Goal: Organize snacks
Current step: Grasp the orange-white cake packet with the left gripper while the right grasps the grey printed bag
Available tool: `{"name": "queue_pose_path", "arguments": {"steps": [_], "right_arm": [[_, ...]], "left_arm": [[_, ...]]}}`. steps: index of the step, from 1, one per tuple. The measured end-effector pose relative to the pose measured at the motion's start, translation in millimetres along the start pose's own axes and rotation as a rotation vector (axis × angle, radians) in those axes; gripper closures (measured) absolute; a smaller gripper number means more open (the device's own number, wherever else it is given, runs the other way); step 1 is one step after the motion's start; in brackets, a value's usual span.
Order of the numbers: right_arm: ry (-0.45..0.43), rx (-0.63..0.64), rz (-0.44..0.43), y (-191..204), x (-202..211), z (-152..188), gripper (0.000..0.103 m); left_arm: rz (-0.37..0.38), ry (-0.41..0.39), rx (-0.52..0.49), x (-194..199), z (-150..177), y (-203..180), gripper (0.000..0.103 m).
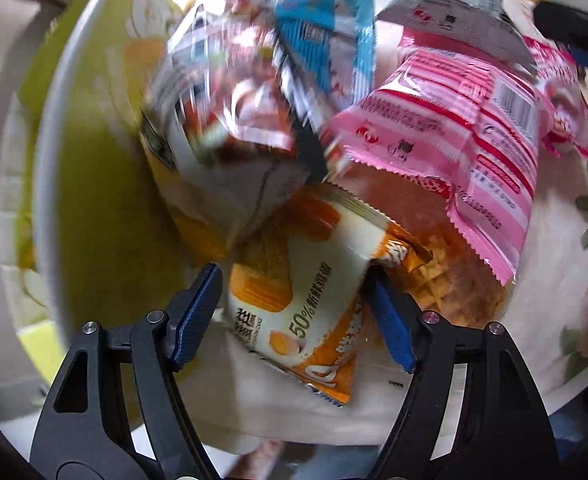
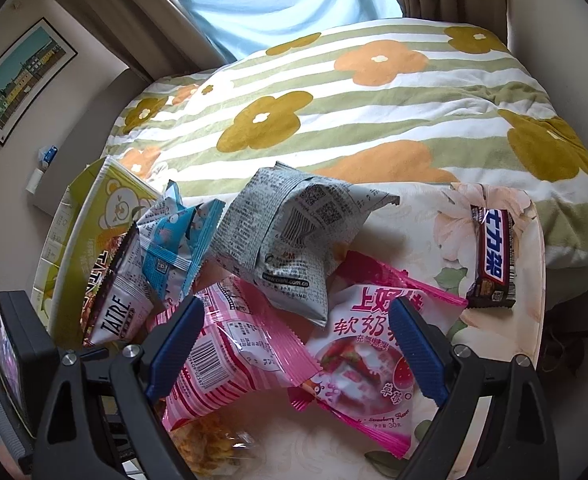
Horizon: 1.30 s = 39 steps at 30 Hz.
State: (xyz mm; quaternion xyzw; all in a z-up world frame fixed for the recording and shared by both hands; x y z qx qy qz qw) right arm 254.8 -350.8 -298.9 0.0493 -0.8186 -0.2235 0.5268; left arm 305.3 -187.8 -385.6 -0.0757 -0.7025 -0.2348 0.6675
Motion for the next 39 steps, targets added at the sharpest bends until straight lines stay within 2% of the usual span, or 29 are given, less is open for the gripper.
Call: {"name": "queue_pose_path", "arguments": {"steps": [7, 9, 11, 19, 24, 28, 33, 39], "right_arm": [[0.011, 0.041, -0.014, 14, -6, 4, 0.011], [0.012, 0.048, -0.017, 16, -7, 5, 0.011], [0.015, 0.051, -0.021, 19, -8, 7, 0.011], [0.034, 0.054, -0.032, 23, -10, 14, 0.011], [0.032, 0.064, -0.039, 28, -8, 14, 0.011], [0.027, 0.070, -0.035, 32, -11, 3, 0.011], [0.021, 0.018, 0.005, 31, -23, -24, 0.011], [0.019, -0.129, 0.112, 16, -47, -49, 0.011]], "left_arm": [[0.014, 0.022, -0.064, -22, -6, 2, 0.028], [0.012, 0.014, -0.077, -22, -3, -4, 0.034], [0.014, 0.000, -0.074, -21, 0, -2, 0.038], [0.044, -0.017, -0.055, -18, 17, 3, 0.040], [0.046, -0.017, -0.057, -10, 43, 9, 0.040], [0.039, -0.028, -0.057, -8, 33, 7, 0.040], [0.023, -0.056, -0.056, 13, 40, 3, 0.040], [0.013, -0.084, -0.028, 37, 40, -3, 0.040]]}}
Point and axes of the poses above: each gripper's, at about its wrist camera, not at the fingertips, and x roughly against the way its jaws point, y to its left, z to its underside, the point moved 9 cm from there along -x, roughly the way its jaws point, and after that the axes turned 8 degrees about -x, right-handed, at the moved point
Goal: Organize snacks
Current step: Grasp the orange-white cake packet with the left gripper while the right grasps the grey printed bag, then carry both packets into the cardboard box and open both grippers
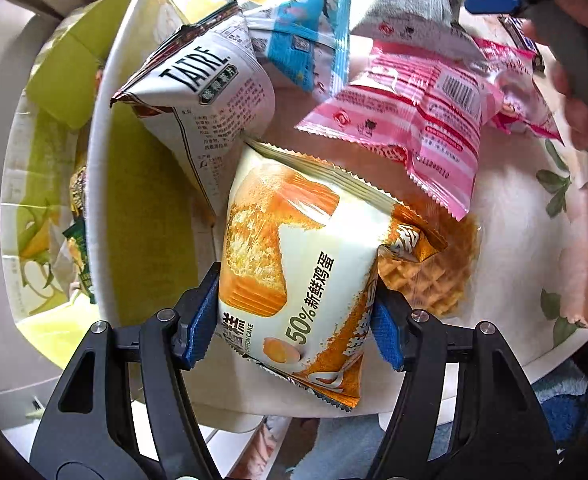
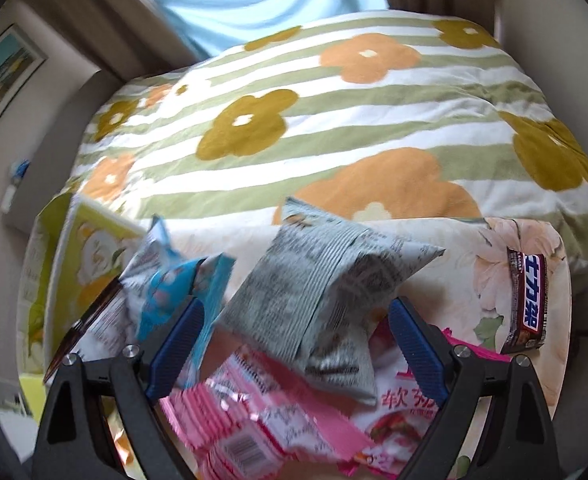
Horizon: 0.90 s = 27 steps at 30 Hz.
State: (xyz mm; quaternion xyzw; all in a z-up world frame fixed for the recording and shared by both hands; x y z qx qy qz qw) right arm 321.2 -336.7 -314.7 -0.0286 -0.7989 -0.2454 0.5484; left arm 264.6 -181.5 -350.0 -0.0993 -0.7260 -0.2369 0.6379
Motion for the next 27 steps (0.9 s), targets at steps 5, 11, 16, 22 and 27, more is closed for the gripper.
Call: {"name": "queue_pose_path", "arguments": {"steps": [5, 11, 16, 22, 27], "right_arm": [[0.014, -0.073, 0.071, -9, -24, -10, 0.011], [0.024, -0.092, 0.060, -16, -36, -7, 0.027], [0.008, -0.062, 0.010, -13, -27, -9, 0.038], [-0.058, -0.010, -0.057, 1, 9, -16, 0.039], [-0.081, 0.045, -0.096, 19, 40, -12, 0.039]], "left_arm": [[0.002, -0.007, 0.023, 15, 9, 0, 0.040], [0.016, -0.009, 0.038, 18, 21, 10, 0.040], [0.012, -0.022, 0.046, 8, 24, 3, 0.040], [-0.010, -0.053, 0.053, 21, 27, 5, 0.040], [-0.024, -0.100, 0.074, 43, 34, 4, 0.040]]}}
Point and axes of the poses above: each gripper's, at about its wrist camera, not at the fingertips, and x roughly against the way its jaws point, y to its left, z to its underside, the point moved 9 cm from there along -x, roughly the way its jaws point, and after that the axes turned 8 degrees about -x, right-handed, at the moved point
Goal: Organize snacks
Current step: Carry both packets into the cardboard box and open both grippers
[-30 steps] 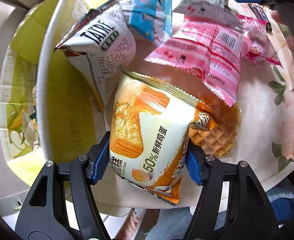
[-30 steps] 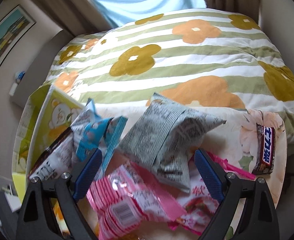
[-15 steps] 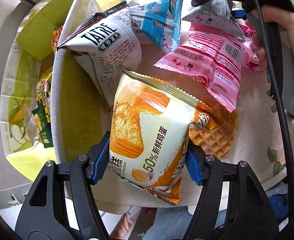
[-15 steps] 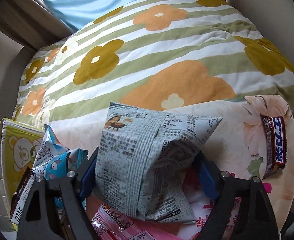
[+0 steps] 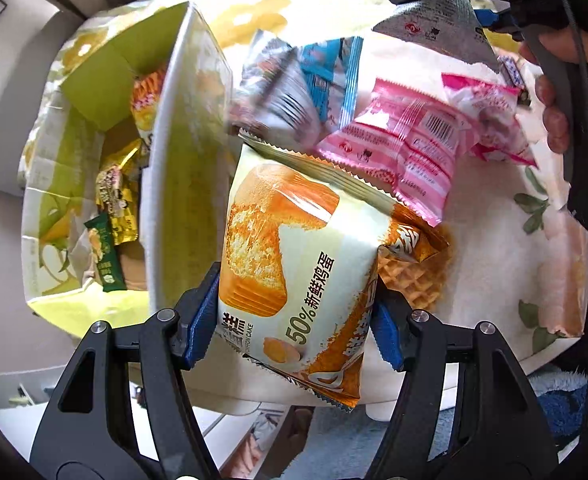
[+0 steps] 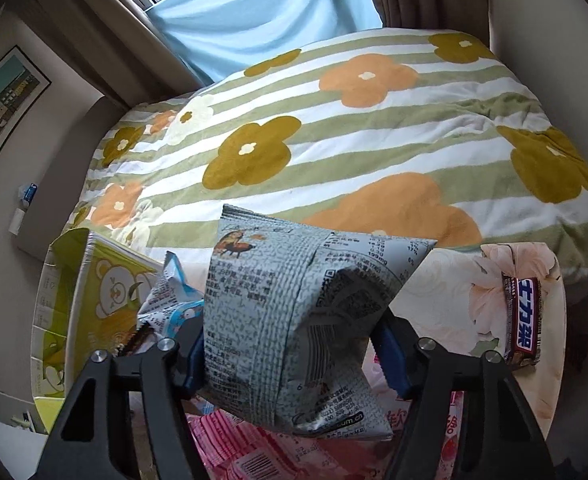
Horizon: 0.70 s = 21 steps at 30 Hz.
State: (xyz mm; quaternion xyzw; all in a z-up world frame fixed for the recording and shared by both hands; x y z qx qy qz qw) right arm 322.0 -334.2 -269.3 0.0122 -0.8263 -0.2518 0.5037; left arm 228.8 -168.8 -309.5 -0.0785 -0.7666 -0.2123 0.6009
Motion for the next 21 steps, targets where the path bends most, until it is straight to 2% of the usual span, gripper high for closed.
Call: {"name": "queue_pose_path", "arguments": {"steps": [9, 15, 21], "right_arm": [[-0.024, 0.139, -0.068, 49, 59, 8, 0.039], [-0.063, 0.221, -0.105, 91, 88, 8, 0.039], [-0.086, 0.260, -0.135, 141, 94, 16, 0.039]], "left_arm": [[-0.039, -0.116, 0.080, 61, 8, 23, 0.040], [-0.043, -0.200, 0.170, 91, 6, 73, 0.040], [-0.028, -0.260, 0.219, 101, 4, 140, 0.040]]}}
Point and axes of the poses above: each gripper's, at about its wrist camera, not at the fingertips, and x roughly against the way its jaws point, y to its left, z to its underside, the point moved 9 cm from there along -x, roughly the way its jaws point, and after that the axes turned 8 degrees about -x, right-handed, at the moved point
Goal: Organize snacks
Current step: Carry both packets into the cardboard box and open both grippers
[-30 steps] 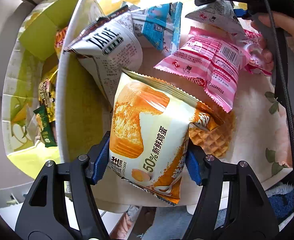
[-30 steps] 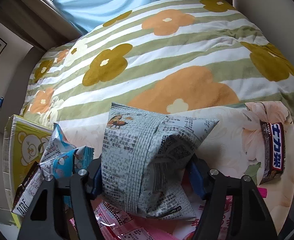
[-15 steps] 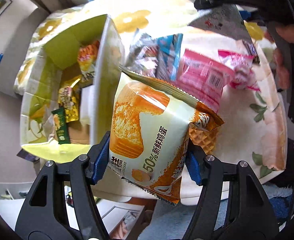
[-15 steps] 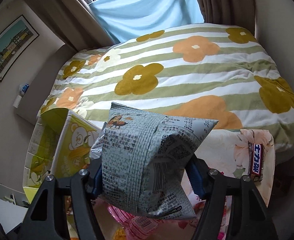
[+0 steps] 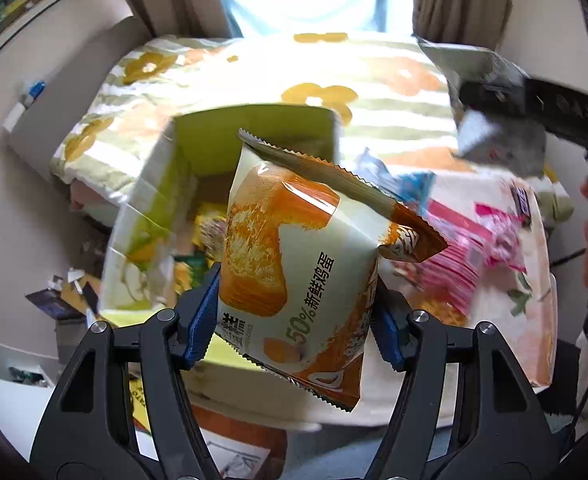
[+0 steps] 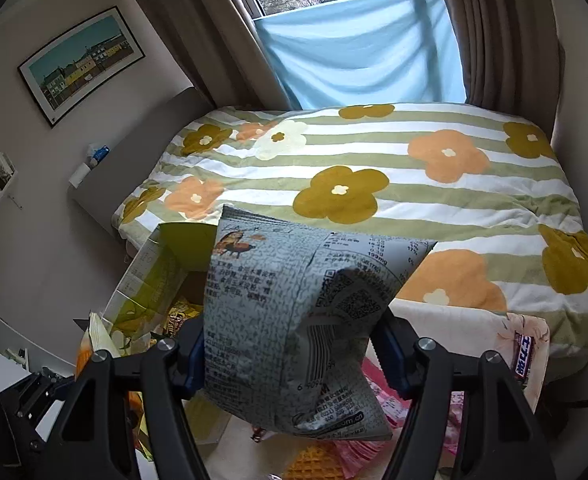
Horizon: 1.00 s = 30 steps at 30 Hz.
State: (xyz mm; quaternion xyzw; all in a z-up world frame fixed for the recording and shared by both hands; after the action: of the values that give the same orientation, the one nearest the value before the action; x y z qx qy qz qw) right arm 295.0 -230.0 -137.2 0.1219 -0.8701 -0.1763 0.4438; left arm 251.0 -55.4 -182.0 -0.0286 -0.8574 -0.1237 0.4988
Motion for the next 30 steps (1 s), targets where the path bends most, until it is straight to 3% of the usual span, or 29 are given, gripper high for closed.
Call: {"name": "queue_pose_path", "arguments": {"steps": [10, 18, 20, 22, 23, 24, 30], "right_arm": [[0.023, 0.045, -0.018, 97, -49, 9, 0.039], [0.070, 0.011, 0.016, 132, -94, 30, 0.039], [0.079, -0.009, 0.029, 133, -102, 36, 0.039], [0.091, -0.022, 0.048, 132, -109, 41, 0.039], [0.098, -0.028, 0.053, 132, -111, 43, 0.039], [0.104, -0.033, 0.057, 132, -113, 45, 0.039], [0.153, -0.031, 0.073, 126, -124, 53, 0.039]], "left_arm": [[0.070, 0.036, -0.019, -48, -10, 106, 0.040], [0.159, 0.106, -0.083, -109, -1, 132, 0.040], [0.174, 0.109, -0.112, -120, 2, 131, 0.036], [0.188, 0.107, -0.156, -127, 5, 126, 0.022], [0.192, 0.104, -0.173, -128, 7, 123, 0.008], [0.187, 0.092, -0.186, -129, 7, 122, 0.000], [0.213, 0.094, -0.173, -128, 16, 122, 0.000]]}}
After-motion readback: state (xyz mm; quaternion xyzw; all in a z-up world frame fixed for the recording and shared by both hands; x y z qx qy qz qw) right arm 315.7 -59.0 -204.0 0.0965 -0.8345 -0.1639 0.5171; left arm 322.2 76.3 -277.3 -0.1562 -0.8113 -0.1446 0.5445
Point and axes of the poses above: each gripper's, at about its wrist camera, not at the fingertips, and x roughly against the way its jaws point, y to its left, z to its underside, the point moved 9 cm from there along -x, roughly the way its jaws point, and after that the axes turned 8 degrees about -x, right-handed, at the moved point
